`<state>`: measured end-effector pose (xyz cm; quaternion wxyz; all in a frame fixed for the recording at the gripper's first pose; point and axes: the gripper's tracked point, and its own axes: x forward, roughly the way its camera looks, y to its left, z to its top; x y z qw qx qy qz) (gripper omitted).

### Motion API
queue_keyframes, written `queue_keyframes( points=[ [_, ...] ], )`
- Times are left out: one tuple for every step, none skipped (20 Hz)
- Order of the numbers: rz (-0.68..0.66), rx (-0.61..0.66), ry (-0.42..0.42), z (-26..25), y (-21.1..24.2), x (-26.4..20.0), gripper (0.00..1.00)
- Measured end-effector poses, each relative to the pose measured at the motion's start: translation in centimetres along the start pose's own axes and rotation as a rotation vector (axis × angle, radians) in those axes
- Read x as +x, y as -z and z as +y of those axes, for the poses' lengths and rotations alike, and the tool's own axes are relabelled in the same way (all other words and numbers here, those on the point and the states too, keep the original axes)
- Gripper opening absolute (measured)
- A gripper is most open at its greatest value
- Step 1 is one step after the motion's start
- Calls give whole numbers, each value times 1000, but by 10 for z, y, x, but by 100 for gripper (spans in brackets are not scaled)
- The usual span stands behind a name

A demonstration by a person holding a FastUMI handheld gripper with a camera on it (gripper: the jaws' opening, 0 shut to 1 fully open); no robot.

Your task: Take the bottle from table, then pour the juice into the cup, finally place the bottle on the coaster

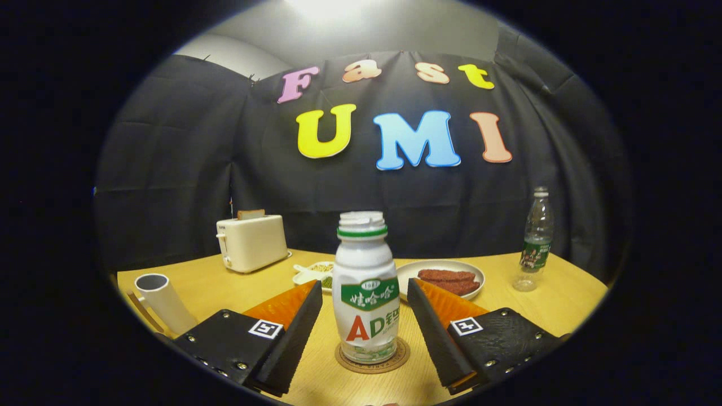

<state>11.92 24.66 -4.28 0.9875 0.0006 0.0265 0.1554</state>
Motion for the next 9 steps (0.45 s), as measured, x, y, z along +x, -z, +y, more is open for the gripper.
queue_keyframes(
  points=[
    [-25,-25,13,0,-16,-6,93],
    [-40,-53,25,1,-31,-13,93],
    [-47,-77,31,3,-46,-21,93],
    [-48,-87,35,7,-60,-29,92],
    [-50,-79,33,10,-75,-37,92],
    [-63,-61,23,14,-93,-46,93],
    [-75,-43,22,14,-111,-55,92],
    [-86,-30,23,11,-128,-63,91],
    [-105,-25,23,7,-146,-71,91]
  ],
)
